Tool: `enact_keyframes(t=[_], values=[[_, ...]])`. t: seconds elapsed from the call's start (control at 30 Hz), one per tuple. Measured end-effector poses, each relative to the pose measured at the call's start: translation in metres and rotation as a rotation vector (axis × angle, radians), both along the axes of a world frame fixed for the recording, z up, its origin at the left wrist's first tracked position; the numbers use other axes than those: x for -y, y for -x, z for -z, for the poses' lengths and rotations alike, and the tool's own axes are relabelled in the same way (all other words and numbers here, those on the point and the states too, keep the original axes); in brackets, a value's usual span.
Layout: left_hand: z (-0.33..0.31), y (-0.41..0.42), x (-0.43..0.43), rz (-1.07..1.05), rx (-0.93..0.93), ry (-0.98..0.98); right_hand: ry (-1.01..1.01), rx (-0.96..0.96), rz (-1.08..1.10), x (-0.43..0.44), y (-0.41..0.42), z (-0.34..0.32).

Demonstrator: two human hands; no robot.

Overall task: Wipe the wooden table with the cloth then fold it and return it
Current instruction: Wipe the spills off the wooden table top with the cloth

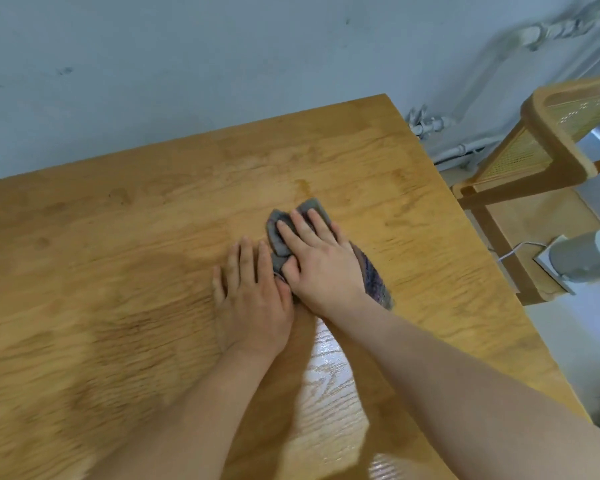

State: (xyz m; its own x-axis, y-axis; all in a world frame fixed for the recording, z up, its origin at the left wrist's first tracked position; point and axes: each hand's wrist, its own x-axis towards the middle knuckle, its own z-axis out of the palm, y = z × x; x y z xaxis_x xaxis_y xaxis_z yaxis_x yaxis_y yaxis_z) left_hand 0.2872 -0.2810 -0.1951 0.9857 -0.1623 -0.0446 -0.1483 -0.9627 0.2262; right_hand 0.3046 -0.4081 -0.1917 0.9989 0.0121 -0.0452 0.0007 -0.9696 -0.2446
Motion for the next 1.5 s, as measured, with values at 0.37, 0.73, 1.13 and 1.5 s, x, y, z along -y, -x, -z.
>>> enact_keyframes(t=[0.37,0.73,1.13,1.5], values=[[0.001,0.002,0.001,-0.017,-0.033,-0.038,0.005,0.036,0.439,0.072,-0.015,0.0],[-0.003,0.003,0.001,-0.014,-0.059,-0.044,0.023,0.056,0.205,0.107,-0.021,0.002],[-0.006,0.004,0.006,-0.035,-0.088,-0.104,-0.001,-0.041,-0.286,0.051,-0.039,-0.007],[-0.029,-0.088,0.039,-0.234,-0.064,0.006,-0.016,-0.016,0.084,0.031,-0.059,0.0]])
